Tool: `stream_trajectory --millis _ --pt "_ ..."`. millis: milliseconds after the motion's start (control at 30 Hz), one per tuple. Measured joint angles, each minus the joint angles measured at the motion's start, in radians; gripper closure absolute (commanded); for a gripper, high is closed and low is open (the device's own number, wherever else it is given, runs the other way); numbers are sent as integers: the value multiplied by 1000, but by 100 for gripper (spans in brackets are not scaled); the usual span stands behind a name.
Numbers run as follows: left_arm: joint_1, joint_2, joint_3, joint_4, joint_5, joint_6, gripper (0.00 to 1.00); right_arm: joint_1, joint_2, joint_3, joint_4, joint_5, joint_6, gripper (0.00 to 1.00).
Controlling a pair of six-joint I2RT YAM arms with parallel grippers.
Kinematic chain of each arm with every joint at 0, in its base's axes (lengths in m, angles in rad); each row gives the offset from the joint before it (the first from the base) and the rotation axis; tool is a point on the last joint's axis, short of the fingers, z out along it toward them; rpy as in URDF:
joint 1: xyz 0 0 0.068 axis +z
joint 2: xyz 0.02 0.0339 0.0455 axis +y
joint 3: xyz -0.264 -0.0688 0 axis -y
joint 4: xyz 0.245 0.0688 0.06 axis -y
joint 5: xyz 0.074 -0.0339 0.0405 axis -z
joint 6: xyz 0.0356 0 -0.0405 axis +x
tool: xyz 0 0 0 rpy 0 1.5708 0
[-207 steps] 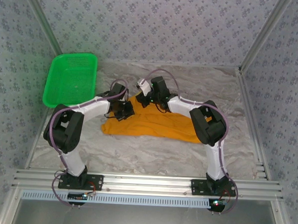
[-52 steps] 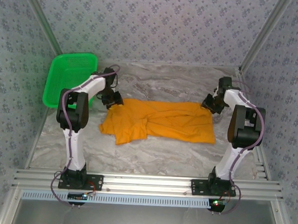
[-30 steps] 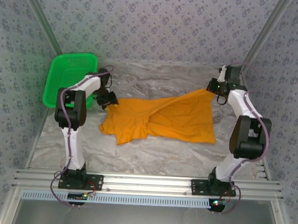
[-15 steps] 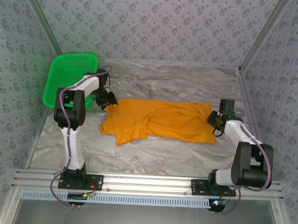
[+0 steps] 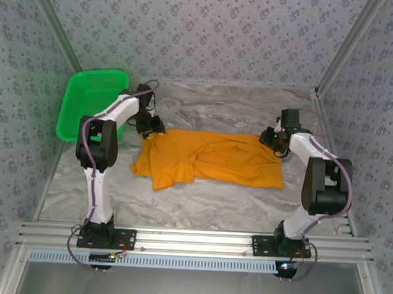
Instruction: Fold the inside-out t-shirt
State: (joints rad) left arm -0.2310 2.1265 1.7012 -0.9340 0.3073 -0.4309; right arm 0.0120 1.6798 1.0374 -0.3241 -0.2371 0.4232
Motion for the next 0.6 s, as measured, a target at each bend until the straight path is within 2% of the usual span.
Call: stream_trajectory --millis 133,233,433,600 --pt "-13 4 -1 3 -1 13 61 39 51 -1 -21 -26 -26 84" --pt "-8 4 -11 3 -16 20 61 37 49 -7 -60 -20 -39 88" --pt "23 4 -51 2 -23 24 61 22 0 -51 -164 17 -61 89" --pt "36 4 -45 -12 -11 31 61 55 6 40 -225 -42 -114 77"
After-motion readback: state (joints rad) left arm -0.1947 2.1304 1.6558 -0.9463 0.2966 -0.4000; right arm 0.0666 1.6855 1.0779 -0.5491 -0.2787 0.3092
